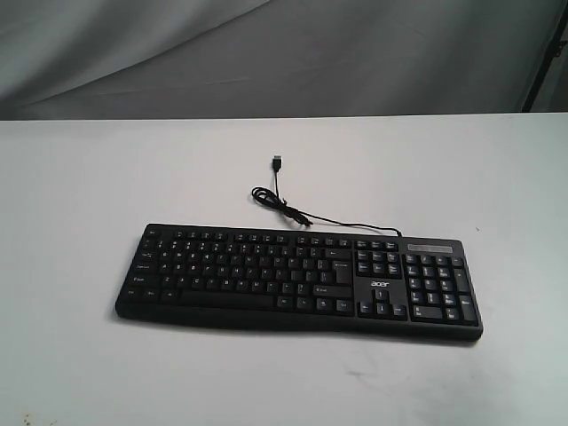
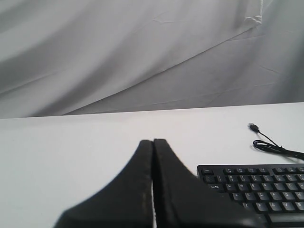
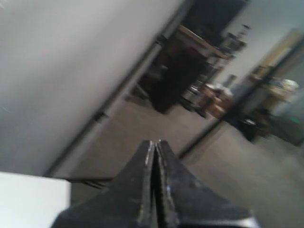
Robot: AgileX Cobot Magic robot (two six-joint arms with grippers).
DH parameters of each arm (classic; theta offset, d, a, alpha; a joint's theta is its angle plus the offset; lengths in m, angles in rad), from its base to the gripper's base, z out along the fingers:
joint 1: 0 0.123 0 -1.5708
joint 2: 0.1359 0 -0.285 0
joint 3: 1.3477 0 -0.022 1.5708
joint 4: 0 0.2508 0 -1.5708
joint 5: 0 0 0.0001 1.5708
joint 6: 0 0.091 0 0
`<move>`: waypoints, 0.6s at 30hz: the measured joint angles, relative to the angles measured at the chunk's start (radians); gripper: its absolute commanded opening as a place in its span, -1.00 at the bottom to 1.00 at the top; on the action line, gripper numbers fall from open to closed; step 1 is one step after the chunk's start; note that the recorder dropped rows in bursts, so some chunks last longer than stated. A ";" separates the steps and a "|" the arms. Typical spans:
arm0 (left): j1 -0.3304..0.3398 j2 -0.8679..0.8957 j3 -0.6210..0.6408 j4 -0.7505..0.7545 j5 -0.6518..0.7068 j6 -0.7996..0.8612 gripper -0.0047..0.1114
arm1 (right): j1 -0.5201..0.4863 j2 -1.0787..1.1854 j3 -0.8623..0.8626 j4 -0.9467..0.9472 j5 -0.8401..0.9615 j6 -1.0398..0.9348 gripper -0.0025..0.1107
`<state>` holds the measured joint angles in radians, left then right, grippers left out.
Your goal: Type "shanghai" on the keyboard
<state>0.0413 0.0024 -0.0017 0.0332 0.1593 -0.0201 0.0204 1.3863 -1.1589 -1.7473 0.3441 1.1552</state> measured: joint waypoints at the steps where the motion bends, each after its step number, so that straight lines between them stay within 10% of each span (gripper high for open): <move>1: 0.000 0.000 0.000 0.000 0.000 0.000 -0.92 | 0.014 0.030 -0.008 0.005 0.101 -0.050 -0.96; 5: 0.000 0.000 0.000 0.000 0.000 0.000 -0.92 | 0.029 0.123 -0.108 0.369 0.179 -0.360 -0.96; 13: 0.000 0.000 0.000 0.000 0.000 0.000 -0.92 | 0.111 0.223 -0.278 1.948 0.181 -1.772 -0.96; 18: 0.000 0.000 0.000 0.000 0.000 0.000 -0.92 | 0.232 0.313 -0.334 2.360 0.391 -2.146 -0.96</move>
<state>0.0413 0.0024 -0.0017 0.0332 0.1593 -0.0201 0.2522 1.6996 -1.4931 0.6131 0.7354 -0.9908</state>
